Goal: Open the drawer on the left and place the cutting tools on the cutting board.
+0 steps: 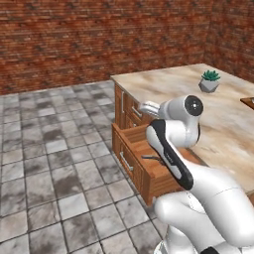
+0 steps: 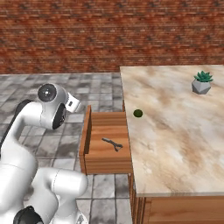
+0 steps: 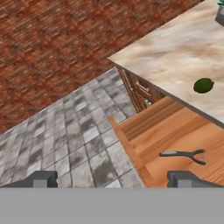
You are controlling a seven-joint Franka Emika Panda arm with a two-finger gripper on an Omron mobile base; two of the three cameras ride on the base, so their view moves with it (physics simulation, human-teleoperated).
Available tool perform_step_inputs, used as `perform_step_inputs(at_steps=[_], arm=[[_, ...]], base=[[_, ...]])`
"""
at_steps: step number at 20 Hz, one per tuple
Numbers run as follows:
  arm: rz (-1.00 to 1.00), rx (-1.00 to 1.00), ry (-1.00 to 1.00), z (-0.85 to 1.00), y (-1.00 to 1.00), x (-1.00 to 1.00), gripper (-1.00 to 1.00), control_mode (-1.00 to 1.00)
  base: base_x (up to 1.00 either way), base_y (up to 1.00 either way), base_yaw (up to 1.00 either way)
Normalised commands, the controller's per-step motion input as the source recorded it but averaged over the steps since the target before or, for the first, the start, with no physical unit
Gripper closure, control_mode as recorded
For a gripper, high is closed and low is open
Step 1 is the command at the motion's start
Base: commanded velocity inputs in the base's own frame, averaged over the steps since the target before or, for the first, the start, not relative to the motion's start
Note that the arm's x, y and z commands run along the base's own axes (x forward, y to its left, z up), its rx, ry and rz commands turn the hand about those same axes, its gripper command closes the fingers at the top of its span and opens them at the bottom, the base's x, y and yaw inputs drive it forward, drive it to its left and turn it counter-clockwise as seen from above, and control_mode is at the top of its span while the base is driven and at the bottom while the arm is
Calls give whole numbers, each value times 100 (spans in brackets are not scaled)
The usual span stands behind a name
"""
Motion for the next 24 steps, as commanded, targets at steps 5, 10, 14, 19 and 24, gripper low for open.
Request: perform_step_inputs(at_steps=[5, 10, 14, 19, 24], arm=[[0, 0, 5, -3, -58, 7, -100, -100], [3, -16, 12, -23, -54, 0, -100, -100], [19, -32, 23, -21, -19, -1, -100, -100], [14, -10, 10, -2, -1, -17, -100, -100], [0, 0, 0, 0, 0, 0, -100, -100]], base=[[0, 0, 0], [0, 0, 0], [0, 0, 0], [0, 0, 0], [0, 0, 0]])
